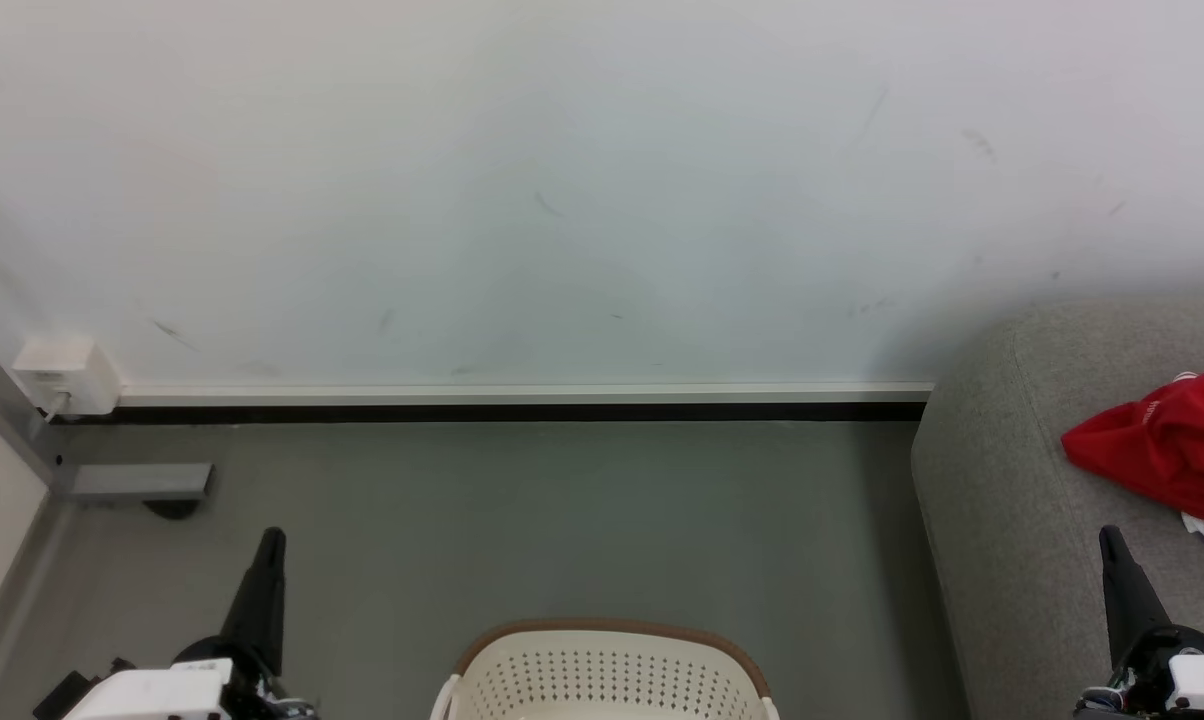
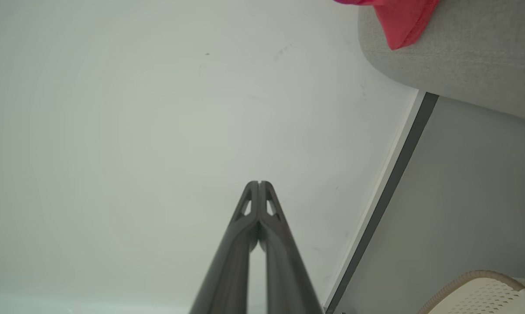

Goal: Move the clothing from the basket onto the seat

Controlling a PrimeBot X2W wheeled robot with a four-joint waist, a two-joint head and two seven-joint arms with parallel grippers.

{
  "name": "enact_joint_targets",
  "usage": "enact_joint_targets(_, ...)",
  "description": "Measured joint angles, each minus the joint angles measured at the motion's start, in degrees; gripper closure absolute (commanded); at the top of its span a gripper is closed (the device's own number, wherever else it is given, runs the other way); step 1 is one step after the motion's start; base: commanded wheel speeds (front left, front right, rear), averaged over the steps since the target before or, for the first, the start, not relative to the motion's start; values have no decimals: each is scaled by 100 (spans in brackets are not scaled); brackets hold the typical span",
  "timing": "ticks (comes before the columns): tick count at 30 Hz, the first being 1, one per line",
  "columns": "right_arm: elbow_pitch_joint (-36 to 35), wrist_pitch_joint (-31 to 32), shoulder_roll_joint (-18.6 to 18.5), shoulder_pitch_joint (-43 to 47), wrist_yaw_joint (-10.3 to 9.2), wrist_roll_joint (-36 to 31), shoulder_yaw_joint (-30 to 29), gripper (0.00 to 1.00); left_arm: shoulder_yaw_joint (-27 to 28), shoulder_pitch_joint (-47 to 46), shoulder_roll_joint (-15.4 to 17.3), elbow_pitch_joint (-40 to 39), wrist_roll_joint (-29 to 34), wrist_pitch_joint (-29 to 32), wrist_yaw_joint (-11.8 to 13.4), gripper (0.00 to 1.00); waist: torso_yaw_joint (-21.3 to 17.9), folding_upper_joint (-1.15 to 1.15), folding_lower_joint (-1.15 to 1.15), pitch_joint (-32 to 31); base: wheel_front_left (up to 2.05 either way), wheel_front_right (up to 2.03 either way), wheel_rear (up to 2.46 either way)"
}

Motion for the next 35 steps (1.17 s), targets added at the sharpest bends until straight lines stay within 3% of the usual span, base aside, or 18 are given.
enact_joint_targets(35,0,0,0,-1,0,0,0,100,0,-1,0,-1,0,0,0,100,0,0,0,0,0,0,0)
